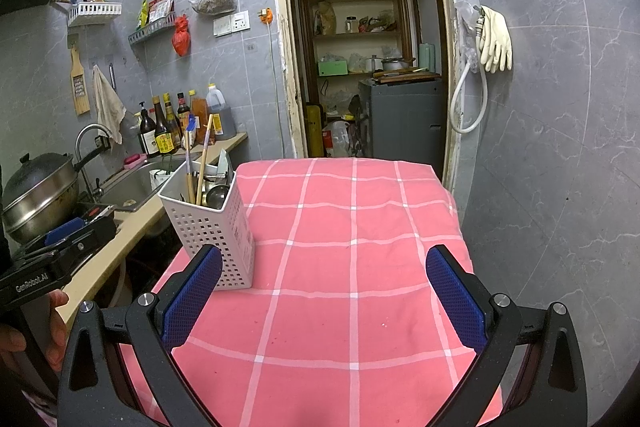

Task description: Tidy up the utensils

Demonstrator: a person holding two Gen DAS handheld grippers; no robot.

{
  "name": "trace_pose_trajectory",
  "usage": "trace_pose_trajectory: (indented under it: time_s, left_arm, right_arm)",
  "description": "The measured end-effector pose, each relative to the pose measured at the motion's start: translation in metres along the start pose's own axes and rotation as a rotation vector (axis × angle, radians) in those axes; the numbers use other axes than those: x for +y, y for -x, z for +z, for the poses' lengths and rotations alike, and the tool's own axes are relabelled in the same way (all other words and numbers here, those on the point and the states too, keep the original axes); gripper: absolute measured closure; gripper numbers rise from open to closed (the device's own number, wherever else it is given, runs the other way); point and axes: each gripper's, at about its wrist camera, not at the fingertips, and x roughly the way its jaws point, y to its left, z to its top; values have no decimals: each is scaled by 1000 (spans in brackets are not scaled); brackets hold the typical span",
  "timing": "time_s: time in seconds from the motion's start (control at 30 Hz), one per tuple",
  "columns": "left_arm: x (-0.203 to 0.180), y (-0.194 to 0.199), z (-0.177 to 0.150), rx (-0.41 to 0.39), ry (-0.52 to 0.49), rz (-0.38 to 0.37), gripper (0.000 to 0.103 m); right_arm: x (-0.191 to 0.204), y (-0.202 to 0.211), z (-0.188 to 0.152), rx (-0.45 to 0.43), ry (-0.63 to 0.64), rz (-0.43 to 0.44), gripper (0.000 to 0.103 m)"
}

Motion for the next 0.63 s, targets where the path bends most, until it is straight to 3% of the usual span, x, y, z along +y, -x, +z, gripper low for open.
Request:
trace_pose_trajectory:
  time_s: [0.63]
  left_arm:
    - [-3,-3,-1,36,3,46,0]
  right_arm:
    - [-2,-2,3,4,-1,1,3]
